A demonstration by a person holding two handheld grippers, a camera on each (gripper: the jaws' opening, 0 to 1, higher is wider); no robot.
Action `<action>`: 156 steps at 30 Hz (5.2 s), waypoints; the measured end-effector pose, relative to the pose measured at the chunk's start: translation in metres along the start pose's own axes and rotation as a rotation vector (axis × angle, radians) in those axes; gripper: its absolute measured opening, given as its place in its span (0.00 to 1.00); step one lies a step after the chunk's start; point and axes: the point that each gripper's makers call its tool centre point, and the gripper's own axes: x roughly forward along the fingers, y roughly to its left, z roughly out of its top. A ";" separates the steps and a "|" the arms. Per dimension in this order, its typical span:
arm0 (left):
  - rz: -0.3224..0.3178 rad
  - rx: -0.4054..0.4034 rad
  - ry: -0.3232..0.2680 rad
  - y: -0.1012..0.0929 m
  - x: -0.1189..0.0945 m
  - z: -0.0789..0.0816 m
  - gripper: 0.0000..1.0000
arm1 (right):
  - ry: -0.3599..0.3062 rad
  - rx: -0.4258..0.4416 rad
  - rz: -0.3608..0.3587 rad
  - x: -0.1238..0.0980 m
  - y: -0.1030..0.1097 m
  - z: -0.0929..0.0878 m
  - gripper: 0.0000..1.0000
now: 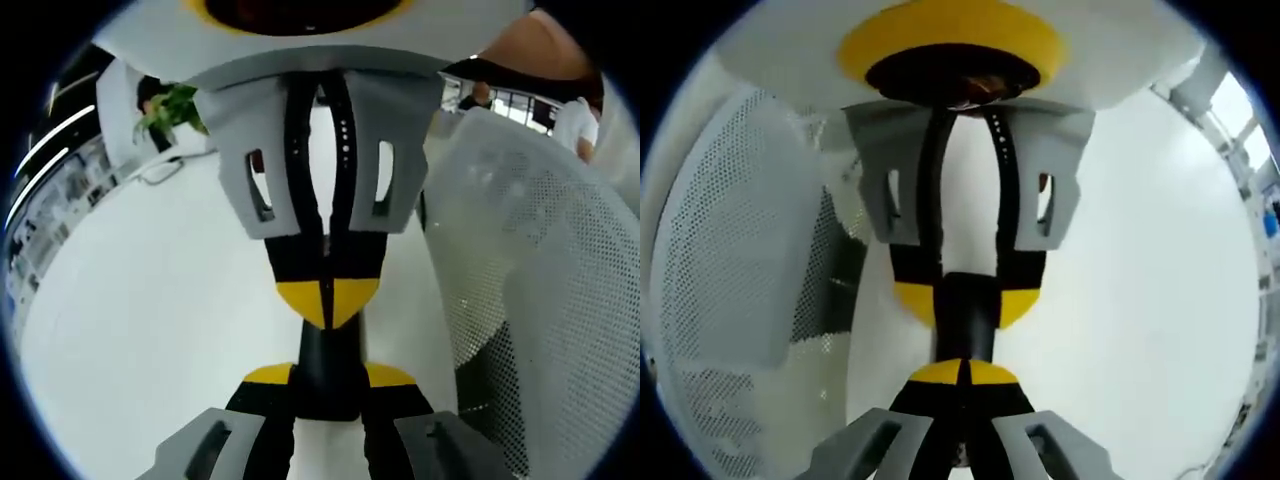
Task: Press the specified remote control buttons in sequence, fully releasing each button before pressing the next.
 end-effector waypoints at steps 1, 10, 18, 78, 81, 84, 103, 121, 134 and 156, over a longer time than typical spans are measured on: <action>0.000 -0.001 0.000 0.000 0.000 0.000 0.24 | -0.004 0.003 0.001 0.000 0.000 0.000 0.00; -0.001 0.000 0.001 -0.001 0.000 0.000 0.24 | -0.037 -0.008 0.004 -0.006 0.005 0.007 0.00; -0.003 0.001 0.001 -0.001 0.000 0.000 0.24 | -0.046 -0.009 -0.048 -0.024 -0.006 0.007 0.00; -0.008 0.006 0.021 0.001 0.000 0.001 0.24 | -0.055 0.026 -0.059 -0.047 0.010 -0.026 0.32; -0.010 0.007 0.020 0.000 0.000 0.001 0.24 | -0.052 0.039 -0.054 -0.044 0.011 -0.032 0.32; -0.012 0.008 0.022 0.000 0.000 0.001 0.24 | -0.052 0.052 -0.052 -0.043 0.010 -0.038 0.32; -0.011 0.005 0.027 0.002 0.000 0.002 0.24 | -0.044 0.122 -0.037 -0.028 0.007 -0.068 0.32; -0.011 0.004 0.035 0.003 0.001 0.002 0.24 | -0.057 0.113 -0.042 -0.006 0.006 -0.073 0.27; -0.007 0.001 0.037 0.003 0.004 0.004 0.24 | -0.057 0.096 -0.080 -0.006 0.001 -0.074 0.21; -0.013 0.005 0.061 0.002 0.004 0.005 0.24 | -0.081 0.098 -0.094 -0.005 0.003 -0.072 0.20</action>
